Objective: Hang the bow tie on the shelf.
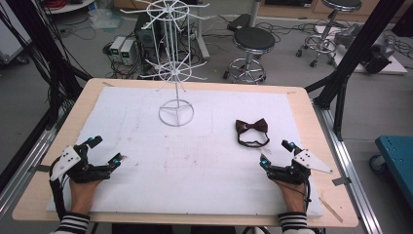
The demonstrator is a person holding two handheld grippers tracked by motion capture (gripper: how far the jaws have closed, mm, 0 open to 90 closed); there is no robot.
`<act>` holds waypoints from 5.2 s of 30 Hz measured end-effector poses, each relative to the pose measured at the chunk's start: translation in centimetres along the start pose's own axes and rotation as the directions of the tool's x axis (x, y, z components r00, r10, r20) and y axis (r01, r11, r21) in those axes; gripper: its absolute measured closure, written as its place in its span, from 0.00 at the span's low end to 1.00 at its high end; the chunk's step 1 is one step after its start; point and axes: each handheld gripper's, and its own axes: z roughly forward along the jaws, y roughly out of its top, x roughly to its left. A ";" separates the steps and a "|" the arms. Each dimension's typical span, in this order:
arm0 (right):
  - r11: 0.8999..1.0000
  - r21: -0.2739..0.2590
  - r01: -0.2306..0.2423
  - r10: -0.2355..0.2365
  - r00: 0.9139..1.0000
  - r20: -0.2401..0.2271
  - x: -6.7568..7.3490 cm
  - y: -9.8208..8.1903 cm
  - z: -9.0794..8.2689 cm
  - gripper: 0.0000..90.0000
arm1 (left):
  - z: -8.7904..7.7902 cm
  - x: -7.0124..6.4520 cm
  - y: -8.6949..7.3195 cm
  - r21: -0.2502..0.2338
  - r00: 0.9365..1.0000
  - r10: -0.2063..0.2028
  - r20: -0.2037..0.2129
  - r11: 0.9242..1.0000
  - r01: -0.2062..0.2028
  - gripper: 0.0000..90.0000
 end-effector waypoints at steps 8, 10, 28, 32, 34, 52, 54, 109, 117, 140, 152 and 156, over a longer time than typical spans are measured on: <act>0.998 0.067 0.015 -0.011 0.998 -0.057 -1.1 2.5 0.5 0.01 | 0.0 0.0 0.0 0.000 1.000 0.000 0.001 1.000 0.000 0.02; 0.996 0.078 0.031 -0.026 0.998 -0.066 -1.4 3.2 0.8 0.01 | 0.0 0.0 0.0 0.002 1.000 0.003 0.002 1.000 -0.003 0.02; 0.961 0.258 0.098 -0.064 0.989 -0.136 -5.2 8.8 4.2 0.02 | 0.0 0.1 0.0 -0.003 1.000 -0.007 -0.005 1.000 0.007 0.02; 0.949 0.292 0.116 -0.074 0.985 -0.153 -5.6 9.1 5.1 0.02 | 0.0 0.1 0.0 -0.004 1.000 -0.008 -0.006 1.000 0.008 0.02; 0.939 0.314 0.137 -0.085 0.981 -0.173 -5.8 9.2 5.7 0.02 | 0.0 0.1 0.0 -0.002 1.000 -0.010 -0.005 1.000 0.010 0.02; 0.861 0.427 0.276 -0.154 0.942 -0.299 -7.4 10.5 9.7 0.02 | 0.0 0.2 0.0 -0.003 1.000 -0.017 -0.006 1.000 0.017 0.02; 0.854 0.436 0.284 -0.148 0.936 -0.321 -7.3 10.3 10.2 0.02 | 0.0 0.2 0.0 -0.003 1.000 -0.017 -0.006 1.000 0.017 0.02; 0.431 0.676 0.598 -0.226 0.796 -0.561 -6.5 6.6 20.3 0.20 | 0.0 0.2 0.0 -0.003 1.000 -0.017 -0.005 1.000 0.017 0.02; 0.372 0.688 0.623 -0.206 0.778 -0.594 -6.2 5.9 20.7 0.32 | 0.0 0.2 0.0 -0.003 1.000 -0.020 -0.004 1.000 0.020 0.02; 0.379 0.678 0.629 -0.225 0.774 -0.592 -5.9 6.6 20.9 0.85 | 0.0 0.1 0.0 -0.003 1.000 -0.019 -0.004 1.000 0.019 0.02; 0.440 0.658 0.611 -0.219 0.784 -0.581 -5.4 7.6 20.3 0.85 | 0.0 0.1 0.0 -0.005 1.000 -0.015 -0.004 1.000 0.015 0.02; 0.498 0.629 0.597 -0.213 0.787 -0.579 -5.2 8.4 20.1 0.85 | 0.0 0.1 0.0 -0.005 1.000 -0.015 -0.004 1.000 0.015 0.02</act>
